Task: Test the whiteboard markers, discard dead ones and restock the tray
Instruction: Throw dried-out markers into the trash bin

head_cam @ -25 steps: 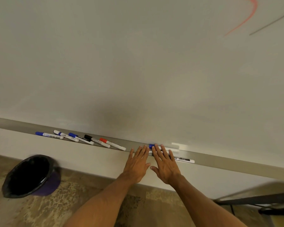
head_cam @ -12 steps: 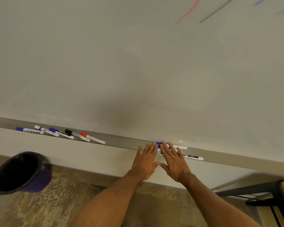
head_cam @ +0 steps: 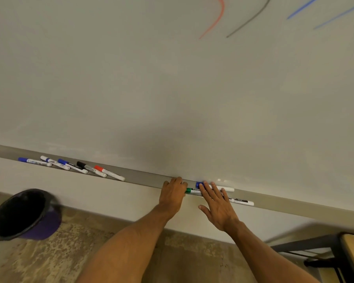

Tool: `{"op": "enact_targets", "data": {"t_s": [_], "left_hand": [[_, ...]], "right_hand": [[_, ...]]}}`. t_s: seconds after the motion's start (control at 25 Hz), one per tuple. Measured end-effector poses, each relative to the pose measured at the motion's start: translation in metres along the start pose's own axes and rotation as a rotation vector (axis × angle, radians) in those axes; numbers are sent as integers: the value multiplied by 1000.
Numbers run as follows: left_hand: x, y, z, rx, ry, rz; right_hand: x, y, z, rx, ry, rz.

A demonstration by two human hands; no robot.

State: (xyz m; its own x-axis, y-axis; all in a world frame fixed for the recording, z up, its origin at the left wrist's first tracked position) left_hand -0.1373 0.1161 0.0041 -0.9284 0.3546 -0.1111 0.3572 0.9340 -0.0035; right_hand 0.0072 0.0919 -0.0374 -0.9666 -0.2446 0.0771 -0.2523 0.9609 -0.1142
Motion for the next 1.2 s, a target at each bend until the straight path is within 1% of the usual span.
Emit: {"op": "enact_targets", "data": {"t_s": [0.12,0.24,0.28,0.36,0.52,0.68,0.76,0.96,1.04,1.12,1.2], "left_hand": [[8,-1,-10,-72,21,34],[11,-3,-21,-126,24,78],[9,-4,-24,-140,21,107],[4,-7,-30,-163,-6,164],[6,-12,-36,-166,-113,141],[8,-19,-54,-204,-34,138],[7,-24,-72,-214,36,150],[10,-30,-103,-250,96,226],[14,-33,-118,-281,127,242],[20,-39,-136,-339,202,252],[30,-45,-152,-410,252,269]], "right_hand": [[10,1,-20,-121,76,0],[32,8,-52,-304,109,-112],[39,10,-61,-333,122,-138],[48,17,-73,-304,160,-146],[59,21,-83,-236,172,-223],[72,12,-99,-241,225,-296],[77,9,-110,-259,196,-319],[89,10,-145,-365,131,-274],[93,10,-158,-395,55,-223],[95,7,-169,-428,-41,-175],[100,6,-177,-438,-42,-149]]}}
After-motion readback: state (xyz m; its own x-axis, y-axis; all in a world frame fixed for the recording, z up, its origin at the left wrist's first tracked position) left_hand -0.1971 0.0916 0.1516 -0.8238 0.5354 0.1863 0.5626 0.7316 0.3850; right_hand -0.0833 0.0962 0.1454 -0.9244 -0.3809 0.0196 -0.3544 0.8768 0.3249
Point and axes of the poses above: each hand's wrist, its own y-axis towards the middle knuckle, its own z-axis out of the palm, x = y × z, the point moved 7 cm from there along y, towards the middle knuckle, and after that the axes turned 8 degrees about z, right-handed, at the moved point
